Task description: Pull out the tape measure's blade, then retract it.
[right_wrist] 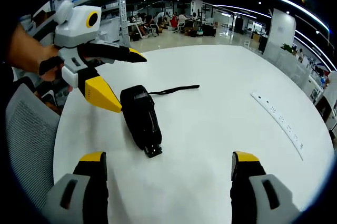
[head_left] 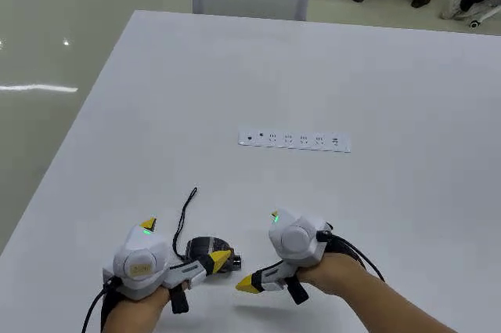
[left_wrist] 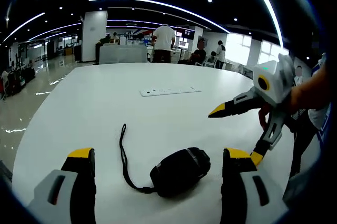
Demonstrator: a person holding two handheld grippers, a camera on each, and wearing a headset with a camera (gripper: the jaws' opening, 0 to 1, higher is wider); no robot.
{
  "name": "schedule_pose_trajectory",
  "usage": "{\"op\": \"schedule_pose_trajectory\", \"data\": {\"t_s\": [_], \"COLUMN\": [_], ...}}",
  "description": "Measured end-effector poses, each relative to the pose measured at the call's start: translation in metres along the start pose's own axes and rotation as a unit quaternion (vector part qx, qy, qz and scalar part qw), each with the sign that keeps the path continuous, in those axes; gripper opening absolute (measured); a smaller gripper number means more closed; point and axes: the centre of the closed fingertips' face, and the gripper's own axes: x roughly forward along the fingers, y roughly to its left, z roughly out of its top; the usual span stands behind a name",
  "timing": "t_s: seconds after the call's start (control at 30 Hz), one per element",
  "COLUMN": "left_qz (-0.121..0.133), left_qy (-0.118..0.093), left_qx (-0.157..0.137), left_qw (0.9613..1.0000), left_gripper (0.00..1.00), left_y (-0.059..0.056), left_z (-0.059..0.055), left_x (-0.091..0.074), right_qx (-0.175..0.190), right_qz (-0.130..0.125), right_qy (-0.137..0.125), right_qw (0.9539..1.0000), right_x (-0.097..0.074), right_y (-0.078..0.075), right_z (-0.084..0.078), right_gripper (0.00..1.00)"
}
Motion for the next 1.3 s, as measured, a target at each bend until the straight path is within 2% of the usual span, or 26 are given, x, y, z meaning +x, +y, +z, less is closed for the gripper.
{"op": "schedule_pose_trajectory", "data": {"t_s": [0.1,0.13,0.27,0.33,0.37,0.4,0.43,0.47,0.53,0.57,0.6,0.63,0.67,0.7,0.73,0.83,0.97,1.07,1.17,1.2,1.23,1.3], "left_qz": [-0.007,-0.012,-0.027,-0.03,-0.03,-0.027,-0.025,-0.026,-0.021,-0.019,-0.019,-0.019,-0.018,-0.017,-0.014,-0.009,-0.005,-0.004,-0.002,-0.001,-0.003,-0.005], "left_qy": [-0.001,-0.003,0.003,0.004,0.003,0.001,0.0,-0.004,0.002,0.003,0.0,-0.001,0.002,0.003,0.002,0.001,0.005,0.019,0.021,0.021,0.021,0.022], "left_qx": [0.02,0.021,0.034,0.028,0.025,0.026,0.028,0.031,0.039,0.044,0.047,0.046,0.038,0.034,0.032,0.017,0.022,0.019,0.014,0.014,0.016,0.017], "left_qw": [0.9998,0.9997,0.9991,0.9992,0.9992,0.9993,0.9993,0.9992,0.999,0.9989,0.9987,0.9987,0.9991,0.9993,0.9994,0.9998,0.9997,0.9996,0.9997,0.9997,0.9996,0.9996], "left_gripper": [0.99,0.99,0.99,0.99,0.99,0.99,0.99,0.99,0.99,0.99,0.99,0.99,0.99,0.99,0.99,0.99,0.99,0.99,0.99,0.99,0.99,0.99], "left_y": [0.005,0.006,0.003,0.007,0.01,0.016,0.02,0.018,0.026,0.03,0.034,0.036,0.032,0.033,0.041,0.05,0.057,0.051,0.053,0.061,0.064,0.056], "left_z": [-0.002,-0.002,-0.006,-0.008,-0.009,-0.011,-0.012,-0.01,-0.011,-0.012,-0.012,-0.012,-0.01,-0.01,-0.013,-0.016,-0.026,-0.036,-0.039,-0.041,-0.042,-0.04], "left_x": [-0.005,-0.007,-0.015,-0.021,-0.023,-0.029,-0.032,-0.034,-0.041,-0.045,-0.048,-0.051,-0.054,-0.056,-0.063,-0.074,-0.085,-0.097,-0.107,-0.111,-0.115,-0.117], "right_qx": [0.004,0.011,0.029,0.043,0.048,0.06,0.065,0.068,0.092,0.117,0.13,0.14,0.149,0.158,0.164,0.161,0.166,0.167,0.17,0.172,0.176,0.176], "right_qz": [-0.021,-0.027,-0.055,-0.073,-0.076,-0.08,-0.085,-0.092,-0.106,-0.118,-0.127,-0.134,-0.143,-0.148,-0.153,-0.167,-0.182,-0.195,-0.205,-0.207,-0.209,-0.214], "right_qy": [-0.003,-0.015,-0.031,-0.041,-0.045,-0.045,-0.047,-0.047,-0.052,-0.067,-0.069,-0.067,-0.071,-0.076,-0.078,-0.077,-0.083,-0.082,-0.079,-0.078,-0.08,-0.079], "right_qw": [0.9998,0.9995,0.9976,0.9956,0.9949,0.994,0.9932,0.9923,0.9887,0.9838,0.9809,0.9788,0.9759,0.9734,0.9715,0.9697,0.9657,0.963,0.9606,0.9601,0.9587,0.9576], "right_x": [-0.012,-0.015,-0.034,-0.043,-0.049,-0.056,-0.059,-0.063,-0.075,-0.083,-0.088,-0.093,-0.1,-0.106,-0.113,-0.131,-0.15,-0.162,-0.173,-0.177,-0.181,-0.187], "right_y": [-0.006,-0.008,-0.018,-0.026,-0.024,-0.023,-0.029,-0.032,-0.032,-0.034,-0.037,-0.038,-0.04,-0.037,-0.037,-0.034,-0.029,-0.027,-0.025,-0.024,-0.02,-0.02], "right_z": [-0.003,-0.002,-0.007,-0.013,-0.016,-0.023,-0.028,-0.034,-0.047,-0.051,-0.056,-0.062,-0.069,-0.071,-0.076,-0.083,-0.095,-0.109,-0.119,-0.121,-0.123,-0.128], "right_gripper": [1.0,1.0,1.0,1.0,1.0,1.0,1.0,1.0,1.0,1.0,1.0,1.0,1.0,1.0,1.0,1.0,1.0,1.0,1.0,1.0,1.0,1.0]}}
